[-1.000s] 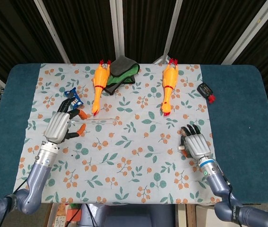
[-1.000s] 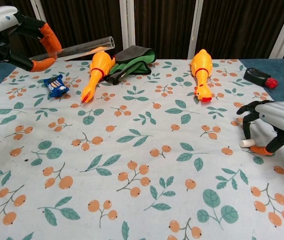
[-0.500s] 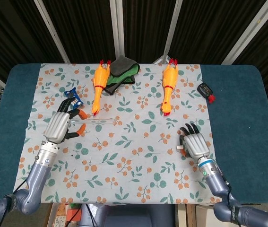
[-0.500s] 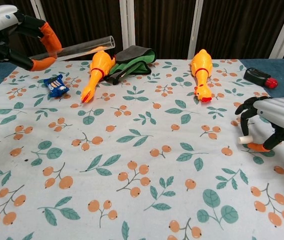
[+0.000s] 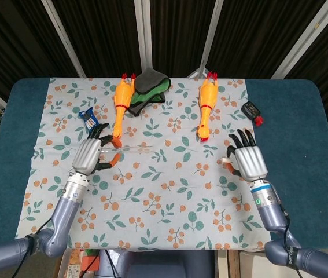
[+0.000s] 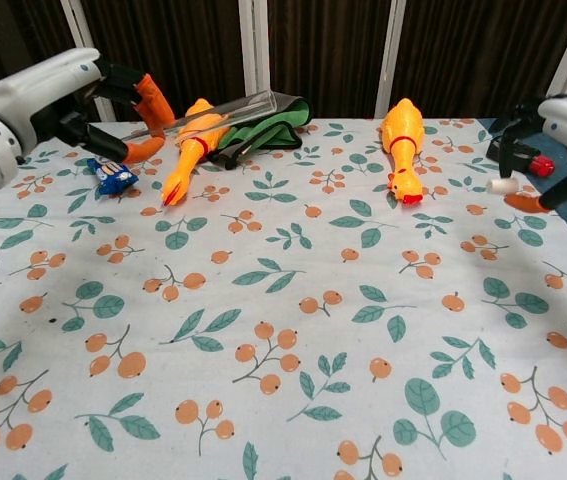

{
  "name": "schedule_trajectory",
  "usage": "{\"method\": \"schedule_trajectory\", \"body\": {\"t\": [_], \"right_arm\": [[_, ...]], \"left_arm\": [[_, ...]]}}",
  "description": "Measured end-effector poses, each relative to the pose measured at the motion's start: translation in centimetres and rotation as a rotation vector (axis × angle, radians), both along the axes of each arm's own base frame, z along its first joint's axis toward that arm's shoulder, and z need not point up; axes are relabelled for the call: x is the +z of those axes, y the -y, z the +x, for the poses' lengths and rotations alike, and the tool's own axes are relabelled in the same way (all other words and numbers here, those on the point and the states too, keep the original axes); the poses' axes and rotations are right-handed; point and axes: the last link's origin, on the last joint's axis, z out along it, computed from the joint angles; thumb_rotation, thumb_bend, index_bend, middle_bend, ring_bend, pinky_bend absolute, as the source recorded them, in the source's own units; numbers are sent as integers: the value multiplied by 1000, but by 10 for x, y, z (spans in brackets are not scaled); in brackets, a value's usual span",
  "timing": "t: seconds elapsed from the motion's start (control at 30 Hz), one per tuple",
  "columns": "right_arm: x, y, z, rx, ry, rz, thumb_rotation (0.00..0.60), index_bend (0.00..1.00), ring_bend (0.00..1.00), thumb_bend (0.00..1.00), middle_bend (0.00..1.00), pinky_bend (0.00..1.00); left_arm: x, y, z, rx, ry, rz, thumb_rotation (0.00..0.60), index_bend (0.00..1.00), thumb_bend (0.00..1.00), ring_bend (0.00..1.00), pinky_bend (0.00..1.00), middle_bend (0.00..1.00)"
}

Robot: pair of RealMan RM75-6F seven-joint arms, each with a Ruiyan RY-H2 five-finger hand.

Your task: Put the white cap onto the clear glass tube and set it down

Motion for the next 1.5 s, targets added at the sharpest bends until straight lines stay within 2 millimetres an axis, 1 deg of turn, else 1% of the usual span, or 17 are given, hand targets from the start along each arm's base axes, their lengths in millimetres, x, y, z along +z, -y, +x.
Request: {"method": "schedule_trajectory", "body": {"t": [0.23,0.4,0.53,0.6,0.77,1.03,1.3,1.5], "right_arm": [[26,17,20,48,11,-102,600,662,39,390,202,27],[35,22,26,101,-23,-159,600,662,39,390,202,27],[38,25,30,153,-63,-196,600,662,39,389,202,27],[38,27,33,186,-89,-219,600,662,39,390,202,27],[31,31,43,251,-141,-262,600,662,39,390,202,27],[10,34,70,335,-175,-256,600,665,40,390,202,27],[-8,37,97,399,-199,-262,600,670,39,390,202,27],[-17,40,109,414,-209,-278,600,671,40,390,202,27]], "left_arm": [[-28,-13,7,-1,73,-8,600,611,720,80,0,629],[-46,-21,12,-11,115,-6,600,611,722,81,0,629],[-61,-24,19,-9,145,-16,600,611,722,80,0,629],[-64,-24,22,-2,158,-17,600,611,721,80,0,629],[-70,-26,28,32,182,-16,600,611,722,80,0,628],[-77,-25,40,62,172,-20,600,611,721,81,0,628],[-77,-30,57,62,164,-19,600,611,722,81,0,629],[-80,-29,63,84,173,-19,600,610,726,81,0,629]]}}
